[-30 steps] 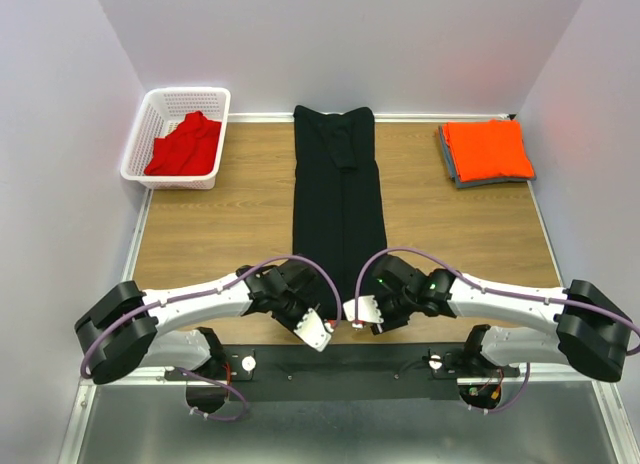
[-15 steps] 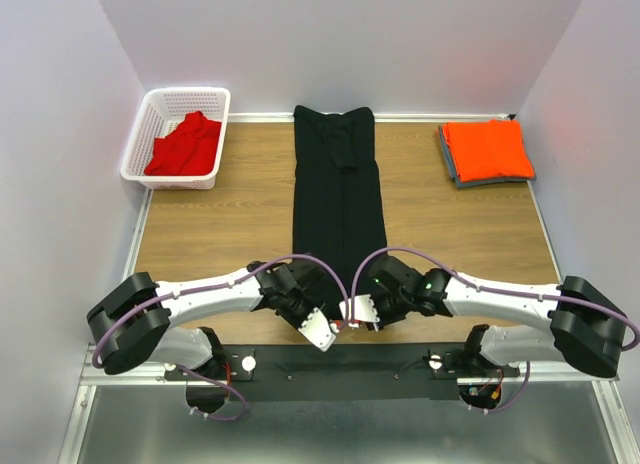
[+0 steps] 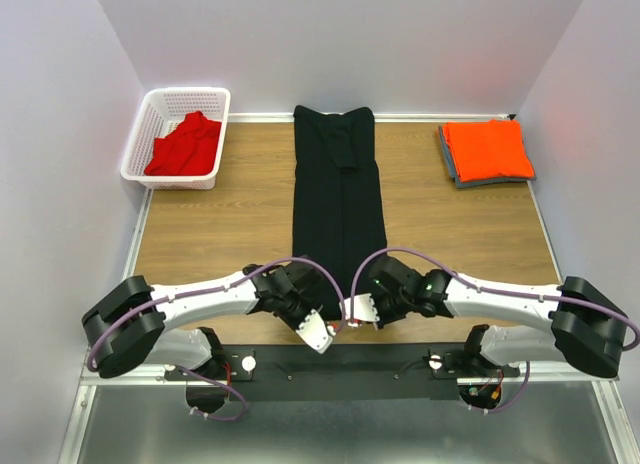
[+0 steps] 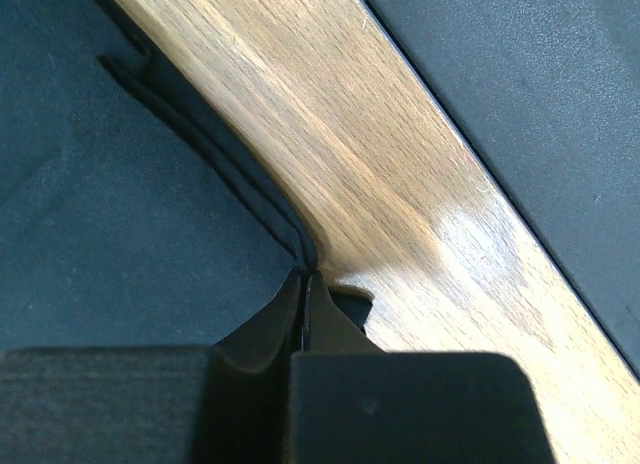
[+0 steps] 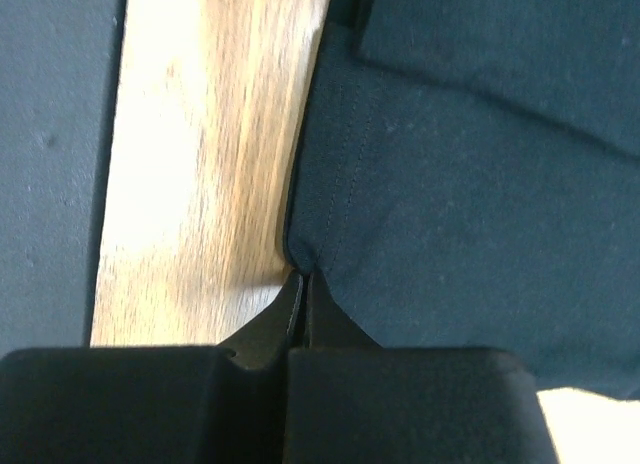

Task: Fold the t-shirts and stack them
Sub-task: Grab the bottom of the folded rectangular tshirt with both arms, then fold the folded rectangular tshirt in 1/3 of the way

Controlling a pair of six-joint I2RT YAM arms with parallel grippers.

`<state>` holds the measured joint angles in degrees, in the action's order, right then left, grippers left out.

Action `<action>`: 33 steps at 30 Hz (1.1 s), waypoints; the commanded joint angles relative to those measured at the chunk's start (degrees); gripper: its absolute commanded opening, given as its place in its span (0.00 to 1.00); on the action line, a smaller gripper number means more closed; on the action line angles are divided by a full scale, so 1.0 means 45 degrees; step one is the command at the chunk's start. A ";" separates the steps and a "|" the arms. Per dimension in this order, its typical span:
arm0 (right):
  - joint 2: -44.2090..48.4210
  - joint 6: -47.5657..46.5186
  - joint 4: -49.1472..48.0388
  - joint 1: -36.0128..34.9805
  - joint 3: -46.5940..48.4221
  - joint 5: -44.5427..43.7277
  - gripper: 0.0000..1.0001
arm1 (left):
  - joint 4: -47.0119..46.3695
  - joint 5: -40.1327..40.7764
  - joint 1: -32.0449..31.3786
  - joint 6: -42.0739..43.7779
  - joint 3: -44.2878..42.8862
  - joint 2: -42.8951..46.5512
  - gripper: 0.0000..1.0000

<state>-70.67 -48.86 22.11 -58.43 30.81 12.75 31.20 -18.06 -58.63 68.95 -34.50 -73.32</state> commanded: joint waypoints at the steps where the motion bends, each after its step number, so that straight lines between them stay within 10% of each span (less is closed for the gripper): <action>1: 0.0392 0.0428 0.0868 -0.0042 -0.0148 -0.0842 0.00 | -0.0038 -0.0028 0.0060 -0.0399 0.0401 0.0686 0.00; 25: 0.2541 0.2792 0.4931 -0.1292 0.4598 -0.1055 0.01 | 0.3204 -0.1807 0.0548 -0.1942 -0.2859 0.3735 0.00; 33: 0.1996 0.1331 0.4638 0.0638 0.5380 -0.1233 0.01 | 0.2638 -0.1981 0.2966 -0.0364 -0.3309 0.2877 0.00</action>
<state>-60.34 -39.51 41.74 -59.55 52.36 7.14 42.92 -24.05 -49.47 63.61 -47.99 -58.46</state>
